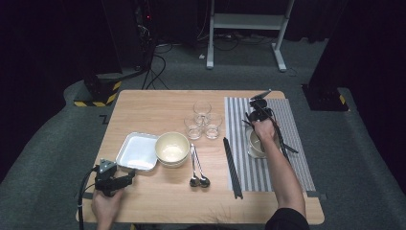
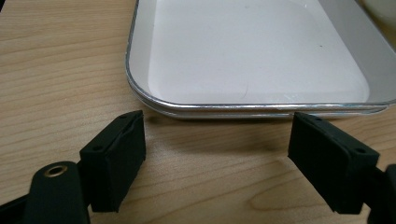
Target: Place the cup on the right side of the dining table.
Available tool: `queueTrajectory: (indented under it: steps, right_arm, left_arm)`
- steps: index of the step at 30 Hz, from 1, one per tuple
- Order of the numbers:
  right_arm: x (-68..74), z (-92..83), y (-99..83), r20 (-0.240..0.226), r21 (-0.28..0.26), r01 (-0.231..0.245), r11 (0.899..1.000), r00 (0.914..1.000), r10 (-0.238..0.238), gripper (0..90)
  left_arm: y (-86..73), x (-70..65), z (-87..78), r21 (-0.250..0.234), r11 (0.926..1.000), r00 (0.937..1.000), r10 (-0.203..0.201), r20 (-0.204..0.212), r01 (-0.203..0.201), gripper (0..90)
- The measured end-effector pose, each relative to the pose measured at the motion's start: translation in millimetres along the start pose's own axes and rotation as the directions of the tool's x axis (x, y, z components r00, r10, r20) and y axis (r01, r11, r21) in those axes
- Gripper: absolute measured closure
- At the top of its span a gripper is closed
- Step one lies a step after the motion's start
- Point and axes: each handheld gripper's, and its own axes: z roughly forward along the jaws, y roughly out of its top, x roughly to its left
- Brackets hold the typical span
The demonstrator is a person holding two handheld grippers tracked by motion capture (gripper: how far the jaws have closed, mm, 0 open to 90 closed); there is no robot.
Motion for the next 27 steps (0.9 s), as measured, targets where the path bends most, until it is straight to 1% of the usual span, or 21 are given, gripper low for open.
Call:
queueTrajectory:
  steps: [2, 7, 13, 27]
  right_arm:
    - [0.9, -0.8, 0.0, 0.002, -0.002, -0.003, 1.0, 1.0, 0.003, 89.8]
    - [3.8, -2.5, 0.0, 0.0, -0.004, 0.008, 1.0, 1.0, -0.008, 89.9]
    - [4.8, -2.3, 0.4, 0.001, 0.0, 0.006, 1.0, 1.0, -0.006, 89.8]
    - [14.8, -0.6, 1.2, -0.024, 0.015, 0.021, 1.0, 0.9995, -0.02, 89.9]
  left_arm:
    - [0.0, 0.0, 0.0, -0.001, 1.0, 1.0, -0.001, 0.001, 0.001, 19.2]
    - [-0.1, 0.1, 0.0, -0.001, 1.0, 1.0, -0.002, 0.002, 0.002, 19.2]
    - [-0.1, 0.3, -0.1, -0.002, 1.0, 1.0, -0.004, 0.004, 0.004, 19.1]
    - [-0.3, 0.8, -0.5, -0.003, 0.9999, 0.9999, -0.01, 0.009, 0.01, 19.1]
